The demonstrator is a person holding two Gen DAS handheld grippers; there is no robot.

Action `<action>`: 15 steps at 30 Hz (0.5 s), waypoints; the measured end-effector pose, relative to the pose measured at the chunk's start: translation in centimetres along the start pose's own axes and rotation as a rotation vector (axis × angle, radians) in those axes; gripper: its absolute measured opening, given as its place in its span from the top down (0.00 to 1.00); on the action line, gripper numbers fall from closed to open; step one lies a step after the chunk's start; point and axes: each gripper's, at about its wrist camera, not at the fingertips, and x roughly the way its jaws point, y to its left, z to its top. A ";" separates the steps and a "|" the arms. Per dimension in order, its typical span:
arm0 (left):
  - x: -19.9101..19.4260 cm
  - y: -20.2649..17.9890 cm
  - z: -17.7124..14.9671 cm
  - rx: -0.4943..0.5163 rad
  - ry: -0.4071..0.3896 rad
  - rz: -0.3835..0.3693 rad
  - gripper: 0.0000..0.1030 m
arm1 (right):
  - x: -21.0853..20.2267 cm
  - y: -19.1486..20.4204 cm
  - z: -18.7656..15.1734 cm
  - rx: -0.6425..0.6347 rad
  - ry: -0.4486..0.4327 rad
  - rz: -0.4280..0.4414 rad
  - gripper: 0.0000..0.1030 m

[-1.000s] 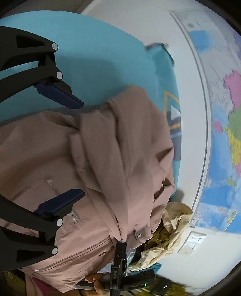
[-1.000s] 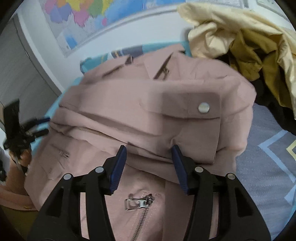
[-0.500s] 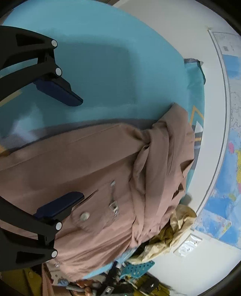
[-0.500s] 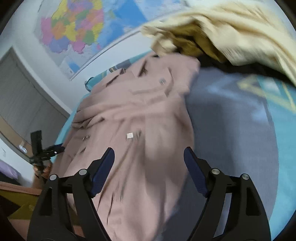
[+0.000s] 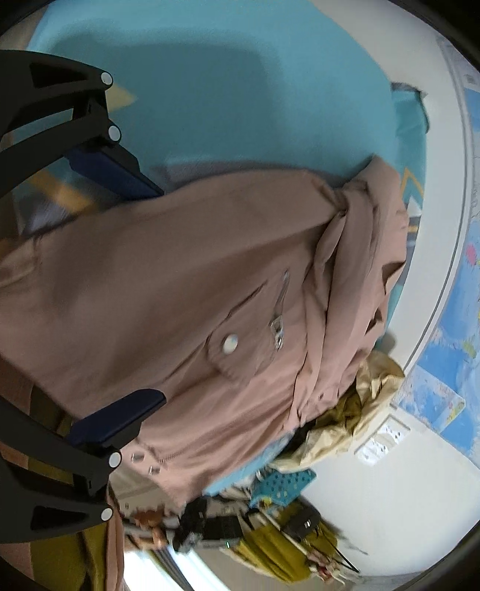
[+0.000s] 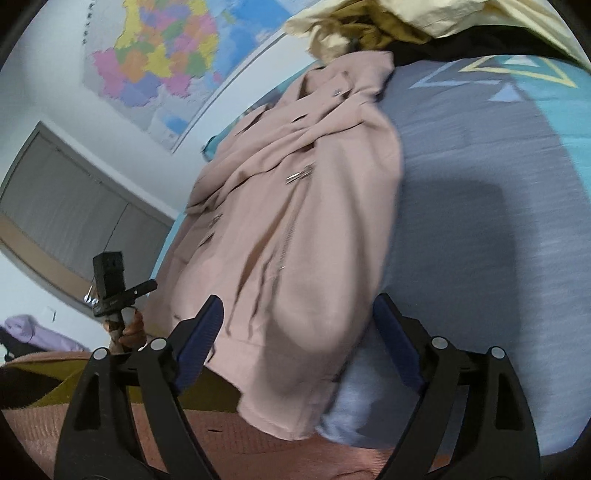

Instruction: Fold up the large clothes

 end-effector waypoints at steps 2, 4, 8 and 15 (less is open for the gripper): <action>0.0 -0.2 -0.2 -0.019 0.015 -0.059 0.07 | 0.6 0.7 -0.2 -0.022 0.013 0.022 0.18; 0.1 -0.4 -0.4 -0.028 0.025 -0.091 0.07 | 1.3 1.3 -0.3 -0.041 0.032 0.045 0.18; 0.5 -0.8 -0.4 -0.035 0.021 -0.126 0.07 | 1.8 1.8 -0.2 -0.059 0.024 0.054 0.16; 2.0 -1.7 1.0 -0.028 0.005 -0.100 0.12 | 3.2 2.7 0.3 -0.089 -0.013 0.041 0.12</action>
